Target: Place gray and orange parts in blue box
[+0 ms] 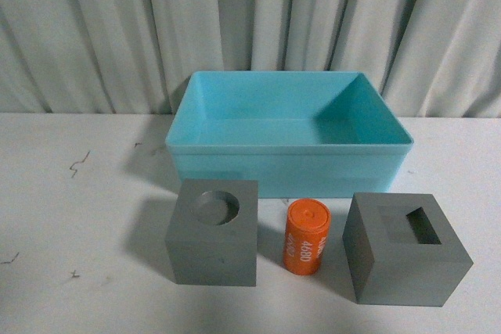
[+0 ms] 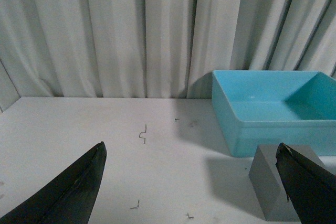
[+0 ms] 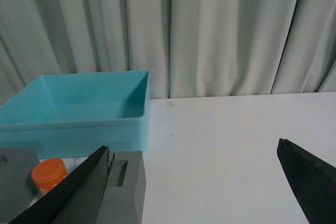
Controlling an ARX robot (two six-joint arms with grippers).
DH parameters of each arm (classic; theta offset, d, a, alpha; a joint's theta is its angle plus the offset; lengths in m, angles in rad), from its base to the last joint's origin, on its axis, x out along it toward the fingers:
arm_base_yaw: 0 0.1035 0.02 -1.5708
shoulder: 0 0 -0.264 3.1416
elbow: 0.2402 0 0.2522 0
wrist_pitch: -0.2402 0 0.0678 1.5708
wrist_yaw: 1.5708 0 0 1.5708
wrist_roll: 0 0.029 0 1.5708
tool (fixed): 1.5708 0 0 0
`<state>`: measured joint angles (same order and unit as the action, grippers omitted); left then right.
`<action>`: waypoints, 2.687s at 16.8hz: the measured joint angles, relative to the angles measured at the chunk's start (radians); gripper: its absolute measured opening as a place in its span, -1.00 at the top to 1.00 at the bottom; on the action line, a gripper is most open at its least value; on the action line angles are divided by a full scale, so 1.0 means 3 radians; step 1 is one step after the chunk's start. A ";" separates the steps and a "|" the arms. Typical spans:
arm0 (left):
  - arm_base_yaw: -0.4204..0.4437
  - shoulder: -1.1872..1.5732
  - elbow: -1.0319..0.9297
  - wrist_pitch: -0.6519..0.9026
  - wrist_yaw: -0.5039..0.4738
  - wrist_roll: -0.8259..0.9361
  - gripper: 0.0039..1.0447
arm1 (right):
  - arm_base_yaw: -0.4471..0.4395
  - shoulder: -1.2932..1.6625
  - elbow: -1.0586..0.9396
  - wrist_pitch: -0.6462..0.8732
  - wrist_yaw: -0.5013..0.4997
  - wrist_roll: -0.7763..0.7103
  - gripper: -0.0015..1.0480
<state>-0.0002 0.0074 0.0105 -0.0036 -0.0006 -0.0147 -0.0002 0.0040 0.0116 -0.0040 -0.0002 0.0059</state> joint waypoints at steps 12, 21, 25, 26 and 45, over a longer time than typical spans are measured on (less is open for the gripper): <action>0.0000 0.0000 0.0000 0.0001 0.0000 0.0000 -0.88 | 0.0000 -0.0001 0.0000 0.0000 0.0000 0.0000 -0.87; 0.0000 0.0000 0.0000 0.0000 -0.0001 0.0000 -0.88 | 0.0000 -0.0001 0.0000 0.0000 0.0000 0.0000 -0.87; 0.0000 0.0000 0.0000 0.0000 -0.0001 0.0000 -0.88 | 0.0000 -0.0001 0.0000 0.0000 0.0000 0.0000 -0.87; 0.0000 0.0000 0.0000 0.0000 0.0000 0.0000 -0.88 | 0.0000 -0.0001 0.0000 0.0000 0.0001 0.0000 -0.87; 0.0000 0.0000 0.0000 0.0000 -0.0001 0.0000 -0.88 | -0.0038 0.4013 0.1413 0.0769 -0.0478 -0.0361 -0.87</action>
<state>-0.0002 0.0074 0.0105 -0.0036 -0.0010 -0.0147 -0.0116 1.2079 0.4355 0.2268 -0.1436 -0.1024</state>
